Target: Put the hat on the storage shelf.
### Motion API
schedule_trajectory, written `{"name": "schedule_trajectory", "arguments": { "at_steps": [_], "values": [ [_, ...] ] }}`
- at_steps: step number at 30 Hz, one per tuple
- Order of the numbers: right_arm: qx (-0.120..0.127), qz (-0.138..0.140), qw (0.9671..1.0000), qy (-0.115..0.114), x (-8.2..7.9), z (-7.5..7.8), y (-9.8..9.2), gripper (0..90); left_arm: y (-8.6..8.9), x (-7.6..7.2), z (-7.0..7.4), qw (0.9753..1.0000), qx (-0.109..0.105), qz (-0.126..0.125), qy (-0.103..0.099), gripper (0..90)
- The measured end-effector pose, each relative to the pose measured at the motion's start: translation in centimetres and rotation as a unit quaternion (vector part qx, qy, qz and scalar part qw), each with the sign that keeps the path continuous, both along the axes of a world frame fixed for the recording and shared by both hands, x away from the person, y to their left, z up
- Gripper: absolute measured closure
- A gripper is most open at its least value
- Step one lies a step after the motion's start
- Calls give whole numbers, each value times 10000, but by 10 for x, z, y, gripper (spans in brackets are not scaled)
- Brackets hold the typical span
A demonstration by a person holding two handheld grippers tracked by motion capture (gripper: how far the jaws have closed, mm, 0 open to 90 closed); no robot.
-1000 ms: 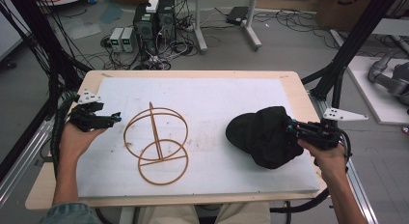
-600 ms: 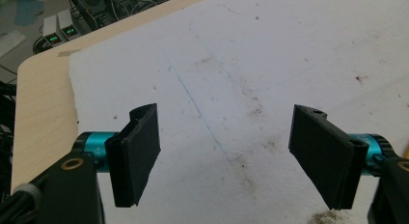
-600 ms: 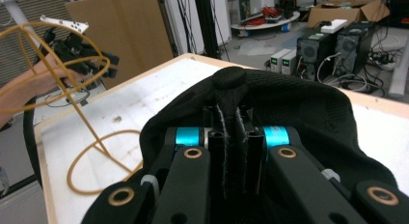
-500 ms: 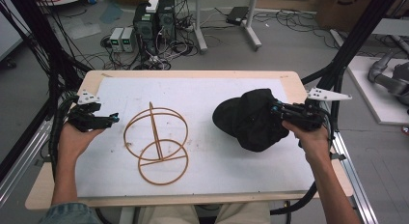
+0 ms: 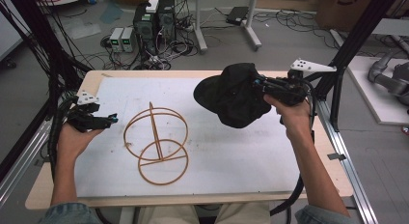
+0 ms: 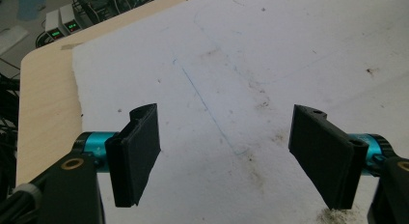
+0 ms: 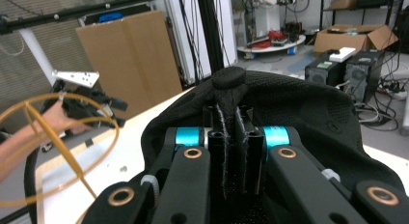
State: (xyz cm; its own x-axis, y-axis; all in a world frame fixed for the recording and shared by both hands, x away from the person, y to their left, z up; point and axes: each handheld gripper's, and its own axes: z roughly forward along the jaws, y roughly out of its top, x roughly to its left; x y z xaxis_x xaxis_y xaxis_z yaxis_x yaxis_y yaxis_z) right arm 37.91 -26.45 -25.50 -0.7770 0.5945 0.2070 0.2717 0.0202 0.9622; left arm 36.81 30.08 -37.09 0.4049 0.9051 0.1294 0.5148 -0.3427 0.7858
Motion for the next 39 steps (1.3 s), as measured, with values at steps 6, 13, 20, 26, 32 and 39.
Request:
{"name": "schedule_trajectory", "arguments": {
  "at_steps": [6, 13, 20, 26, 32, 39],
  "values": [
    [272, -132, 9995, 10, 9, 12, 12, 861, 0, 1, -2, 10000, -10, 2, 24, 268],
    [466, -142, 9988, -13, 19, 31, 23, 862, 2, 1, -2, 10000, -22, 33, 19, 268],
    [482, -26, 9988, -92, 20, 49, 41, 861, 10, -1, -2, 9999, -60, 150, 17, 268],
    [596, 248, 9979, -84, 17, 55, 59, 860, 14, -1, -2, 9998, -87, 203, 22, 268],
    [792, 503, 9956, -70, 15, 59, 72, 859, 13, 0, -3, 9998, -72, 180, 40, 268],
    [809, 721, 9940, -118, 9, 66, 87, 859, 12, 0, -3, 9998, -110, 191, 30, 268]
  ]
}}
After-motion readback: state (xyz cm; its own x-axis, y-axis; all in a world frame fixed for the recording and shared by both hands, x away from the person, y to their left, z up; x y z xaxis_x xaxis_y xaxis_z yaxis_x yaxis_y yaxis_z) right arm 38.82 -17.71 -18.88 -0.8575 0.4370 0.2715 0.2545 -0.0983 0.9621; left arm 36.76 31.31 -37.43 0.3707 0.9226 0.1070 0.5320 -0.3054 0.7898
